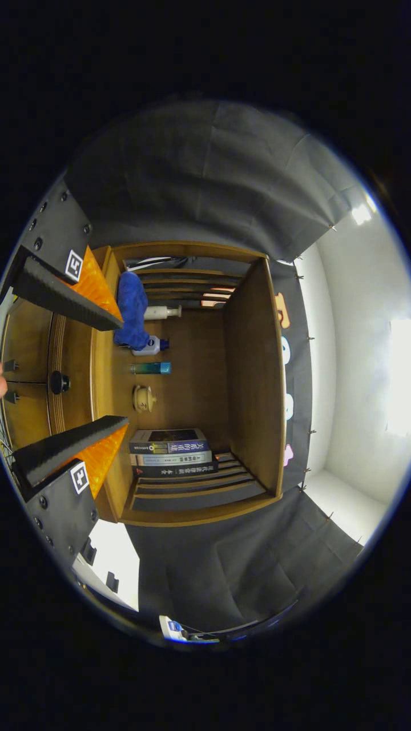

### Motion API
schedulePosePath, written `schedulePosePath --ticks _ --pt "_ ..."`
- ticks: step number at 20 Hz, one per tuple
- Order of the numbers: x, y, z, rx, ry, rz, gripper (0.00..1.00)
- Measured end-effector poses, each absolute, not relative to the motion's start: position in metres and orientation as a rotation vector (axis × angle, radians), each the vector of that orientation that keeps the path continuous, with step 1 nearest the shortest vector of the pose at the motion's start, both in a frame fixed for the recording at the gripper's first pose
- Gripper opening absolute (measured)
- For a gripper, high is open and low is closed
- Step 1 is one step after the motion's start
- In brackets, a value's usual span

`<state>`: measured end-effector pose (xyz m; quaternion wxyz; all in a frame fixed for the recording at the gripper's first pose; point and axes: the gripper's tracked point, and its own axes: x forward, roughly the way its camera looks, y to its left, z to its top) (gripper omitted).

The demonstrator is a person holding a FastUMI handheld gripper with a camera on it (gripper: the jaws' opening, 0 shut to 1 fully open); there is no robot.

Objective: Pull open the drawer, take out the items inside it, and place them on the countertop above the cabinet.

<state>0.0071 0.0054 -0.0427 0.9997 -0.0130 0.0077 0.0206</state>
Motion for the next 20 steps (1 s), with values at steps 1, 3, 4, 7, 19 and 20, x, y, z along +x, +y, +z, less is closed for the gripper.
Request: schedulePosePath --ticks 1,3,4,7,19,20 --pt "0.008 0.003 -0.056 -0.017 0.035 0.047 0.98" --pt "0.015 -0.001 -0.085 0.008 0.081 0.045 0.98" --pt "0.018 -0.003 -0.1 0.009 0.104 0.044 0.98" --pt "0.03 -0.017 -0.139 -0.032 0.136 0.01 0.99" --pt "0.084 -0.027 -0.227 -0.009 0.292 -0.014 0.96" --pt "0.086 -0.028 -0.229 -0.004 0.296 -0.019 0.92"
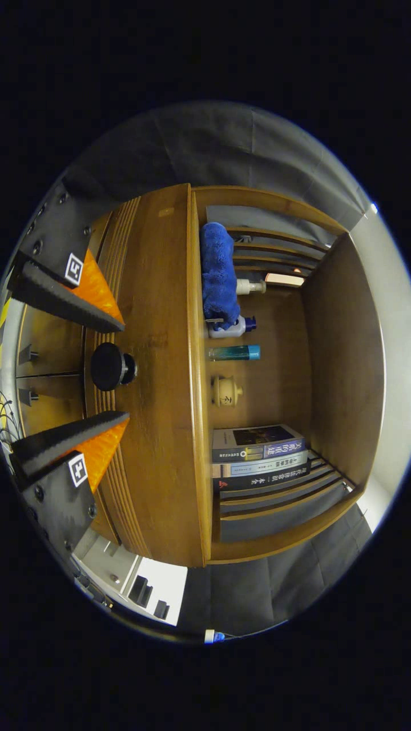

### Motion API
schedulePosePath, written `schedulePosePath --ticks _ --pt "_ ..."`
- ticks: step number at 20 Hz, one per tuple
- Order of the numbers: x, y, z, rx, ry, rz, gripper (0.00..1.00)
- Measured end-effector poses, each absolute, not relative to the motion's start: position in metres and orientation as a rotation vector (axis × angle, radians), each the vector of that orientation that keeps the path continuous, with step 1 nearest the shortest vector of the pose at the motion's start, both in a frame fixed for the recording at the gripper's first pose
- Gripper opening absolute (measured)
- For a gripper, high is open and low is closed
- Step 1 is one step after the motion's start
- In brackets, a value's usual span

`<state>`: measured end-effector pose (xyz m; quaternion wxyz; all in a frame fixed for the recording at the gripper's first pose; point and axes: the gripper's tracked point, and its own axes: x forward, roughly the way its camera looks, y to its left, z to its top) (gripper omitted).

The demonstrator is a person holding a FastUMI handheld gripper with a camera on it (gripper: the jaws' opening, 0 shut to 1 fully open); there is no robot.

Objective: Pull open the drawer, take out the items inside it, and place them on the countertop above the cabinet.

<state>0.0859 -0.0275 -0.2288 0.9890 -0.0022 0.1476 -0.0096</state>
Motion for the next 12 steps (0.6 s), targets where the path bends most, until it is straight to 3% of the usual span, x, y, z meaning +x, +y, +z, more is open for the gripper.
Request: schedulePosePath --ticks 12 --pt "0.1 -0.027 -0.24 0.062 0.336 -0.056 0.48"
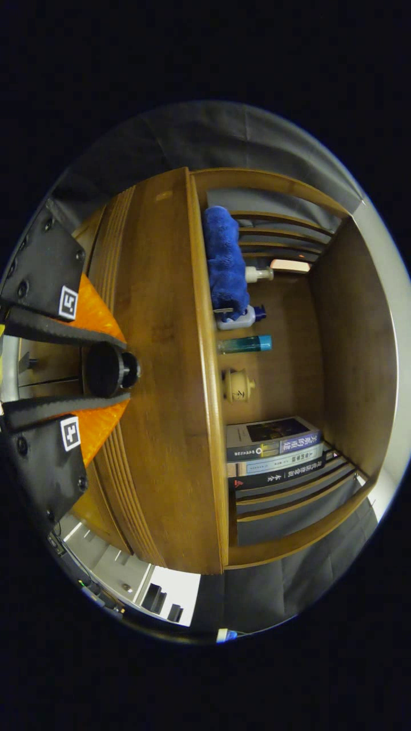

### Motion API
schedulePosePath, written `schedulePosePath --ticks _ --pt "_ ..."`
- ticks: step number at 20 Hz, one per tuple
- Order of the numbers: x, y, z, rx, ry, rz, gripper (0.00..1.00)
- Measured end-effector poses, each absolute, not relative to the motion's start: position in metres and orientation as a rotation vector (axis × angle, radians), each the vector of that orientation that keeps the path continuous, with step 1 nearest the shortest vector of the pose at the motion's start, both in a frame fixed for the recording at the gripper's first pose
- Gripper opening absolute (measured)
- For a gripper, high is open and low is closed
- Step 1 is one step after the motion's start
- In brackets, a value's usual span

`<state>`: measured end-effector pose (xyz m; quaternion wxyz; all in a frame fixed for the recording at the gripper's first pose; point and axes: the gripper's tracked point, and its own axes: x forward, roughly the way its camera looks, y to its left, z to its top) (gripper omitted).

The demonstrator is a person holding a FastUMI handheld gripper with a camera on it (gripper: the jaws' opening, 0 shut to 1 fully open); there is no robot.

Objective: Pull open the drawer, take out the items inside it, and place them on the countertop above the cabinet.

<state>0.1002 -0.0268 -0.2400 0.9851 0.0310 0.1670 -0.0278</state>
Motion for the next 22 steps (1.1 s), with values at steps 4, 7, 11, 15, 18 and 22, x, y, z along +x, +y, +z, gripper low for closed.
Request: schedulePosePath --ticks 4,7,11,15,18,22 --pt "0.103 -0.028 -0.238 0.047 0.328 -0.044 0.43" --pt "0.1 -0.027 -0.236 0.045 0.32 -0.04 0.43" --pt "0.076 -0.025 -0.23 0.062 0.319 -0.053 0.43" --pt "0.051 -0.024 -0.225 0.05 0.32 -0.061 0.43" --pt "0.031 -0.023 -0.221 0.05 0.325 -0.062 0.43" --pt "0.005 -0.02 -0.217 0.055 0.341 -0.063 0.43"
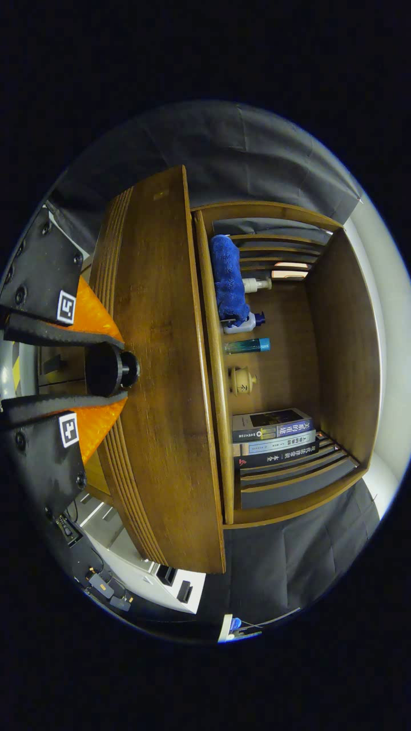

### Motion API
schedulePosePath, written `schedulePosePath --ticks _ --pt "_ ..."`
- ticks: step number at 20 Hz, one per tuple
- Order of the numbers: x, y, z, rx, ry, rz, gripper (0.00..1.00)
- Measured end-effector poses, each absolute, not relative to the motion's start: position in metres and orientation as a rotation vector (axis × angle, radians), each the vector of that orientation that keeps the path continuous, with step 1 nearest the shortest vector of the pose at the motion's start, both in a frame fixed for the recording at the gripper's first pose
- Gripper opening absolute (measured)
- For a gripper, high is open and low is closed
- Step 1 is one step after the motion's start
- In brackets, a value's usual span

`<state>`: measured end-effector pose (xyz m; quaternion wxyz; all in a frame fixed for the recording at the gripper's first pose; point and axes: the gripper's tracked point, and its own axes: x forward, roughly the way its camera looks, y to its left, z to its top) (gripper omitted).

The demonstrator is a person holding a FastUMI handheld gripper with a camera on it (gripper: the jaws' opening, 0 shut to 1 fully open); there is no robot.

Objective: Pull open the drawer, take out the items inside it, and place them on the countertop above the cabinet.

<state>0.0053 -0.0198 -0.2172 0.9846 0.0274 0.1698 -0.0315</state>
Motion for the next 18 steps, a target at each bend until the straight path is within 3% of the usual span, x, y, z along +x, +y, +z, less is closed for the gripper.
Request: schedulePosePath --ticks 18 --pt "-0.068 -0.01 -0.212 0.092 0.42 -0.044 0.43"
